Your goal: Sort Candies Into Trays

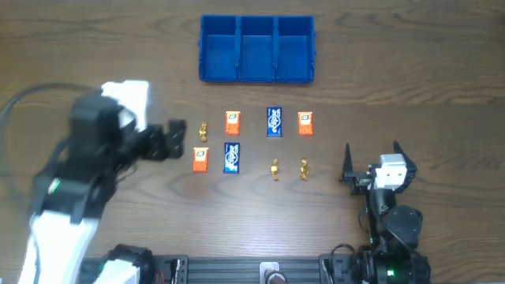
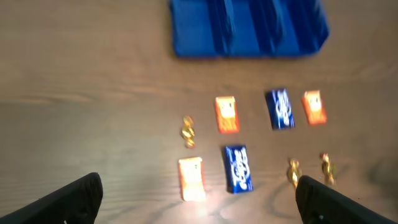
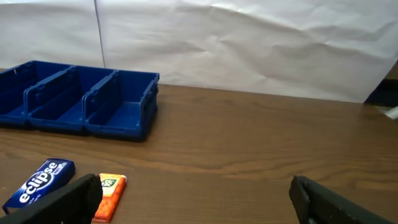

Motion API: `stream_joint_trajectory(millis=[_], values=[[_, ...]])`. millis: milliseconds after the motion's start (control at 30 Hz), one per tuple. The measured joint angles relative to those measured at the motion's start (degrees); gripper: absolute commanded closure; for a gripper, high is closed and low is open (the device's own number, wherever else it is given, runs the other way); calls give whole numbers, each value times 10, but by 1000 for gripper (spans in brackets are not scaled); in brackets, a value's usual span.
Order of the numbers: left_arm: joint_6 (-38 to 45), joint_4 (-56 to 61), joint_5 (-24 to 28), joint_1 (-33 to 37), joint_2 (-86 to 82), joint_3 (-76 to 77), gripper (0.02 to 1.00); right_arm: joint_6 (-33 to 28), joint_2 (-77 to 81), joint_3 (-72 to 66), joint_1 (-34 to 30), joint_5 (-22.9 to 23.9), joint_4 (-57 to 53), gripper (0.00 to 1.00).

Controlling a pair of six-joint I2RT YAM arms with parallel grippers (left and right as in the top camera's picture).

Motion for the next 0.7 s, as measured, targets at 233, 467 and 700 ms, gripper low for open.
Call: stream_joint_trajectory(millis=[233, 467, 700], values=[[-48, -7, -6, -69, 176, -1, 23, 0, 0, 0, 0, 0, 0, 3], [-98, -5, -25, -107, 285, -1, 56, 0, 0, 0, 0, 0, 0, 3], [-136, 24, -49, -108, 330, -31, 60, 0, 0, 0, 0, 0, 0, 3]])
